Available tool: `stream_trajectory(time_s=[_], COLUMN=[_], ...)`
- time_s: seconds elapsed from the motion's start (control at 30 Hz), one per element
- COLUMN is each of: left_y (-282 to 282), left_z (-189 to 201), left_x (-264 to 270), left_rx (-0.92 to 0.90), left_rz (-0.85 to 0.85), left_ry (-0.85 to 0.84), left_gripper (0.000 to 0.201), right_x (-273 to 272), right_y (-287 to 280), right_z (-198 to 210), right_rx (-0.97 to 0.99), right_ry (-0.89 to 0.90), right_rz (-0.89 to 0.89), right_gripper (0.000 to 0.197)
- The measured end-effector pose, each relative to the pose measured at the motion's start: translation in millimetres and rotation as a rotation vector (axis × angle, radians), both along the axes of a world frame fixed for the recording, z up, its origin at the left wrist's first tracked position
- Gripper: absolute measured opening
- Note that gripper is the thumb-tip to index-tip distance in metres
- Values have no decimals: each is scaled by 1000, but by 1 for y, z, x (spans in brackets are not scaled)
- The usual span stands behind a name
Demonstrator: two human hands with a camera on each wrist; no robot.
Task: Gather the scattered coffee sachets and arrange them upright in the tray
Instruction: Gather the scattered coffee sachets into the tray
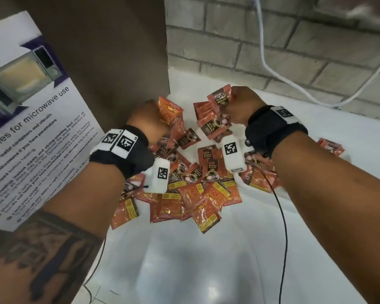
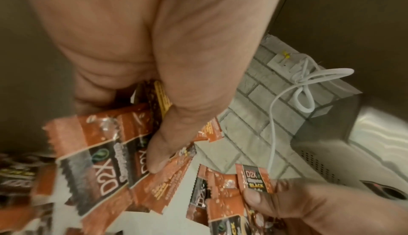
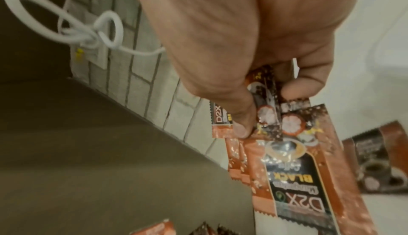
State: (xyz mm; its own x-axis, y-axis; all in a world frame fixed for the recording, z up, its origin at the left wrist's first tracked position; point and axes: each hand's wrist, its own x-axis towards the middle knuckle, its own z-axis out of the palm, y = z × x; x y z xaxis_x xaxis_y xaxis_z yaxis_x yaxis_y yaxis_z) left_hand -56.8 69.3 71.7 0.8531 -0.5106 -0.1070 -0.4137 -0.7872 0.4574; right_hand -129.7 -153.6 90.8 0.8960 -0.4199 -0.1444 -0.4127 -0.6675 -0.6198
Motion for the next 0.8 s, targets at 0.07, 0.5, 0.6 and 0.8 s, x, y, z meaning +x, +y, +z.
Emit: stream_trajectory(time_s=[0.07, 0.5, 0.6, 0.8], left_y=[-13, -136, -155, -168], left_z=[8, -18, -25, -41], left_x=[-5, -91, -103, -125], left_rx=[-92, -249, -162, 6], left_rz=[-10, -386, -444, -490], left_ry=[37, 427, 414, 323], left_gripper=[14, 36, 33, 65], right_x=[-17, -117, -127, -138], right_y=[-18, -99, -110, -122], right_z=[6, -28, -43, -49], right_rx=[12, -76, 28, 172], right_ry=[0, 398, 421, 418], right_rz=[-44, -226, -267, -364], right_gripper=[19, 23, 23, 39])
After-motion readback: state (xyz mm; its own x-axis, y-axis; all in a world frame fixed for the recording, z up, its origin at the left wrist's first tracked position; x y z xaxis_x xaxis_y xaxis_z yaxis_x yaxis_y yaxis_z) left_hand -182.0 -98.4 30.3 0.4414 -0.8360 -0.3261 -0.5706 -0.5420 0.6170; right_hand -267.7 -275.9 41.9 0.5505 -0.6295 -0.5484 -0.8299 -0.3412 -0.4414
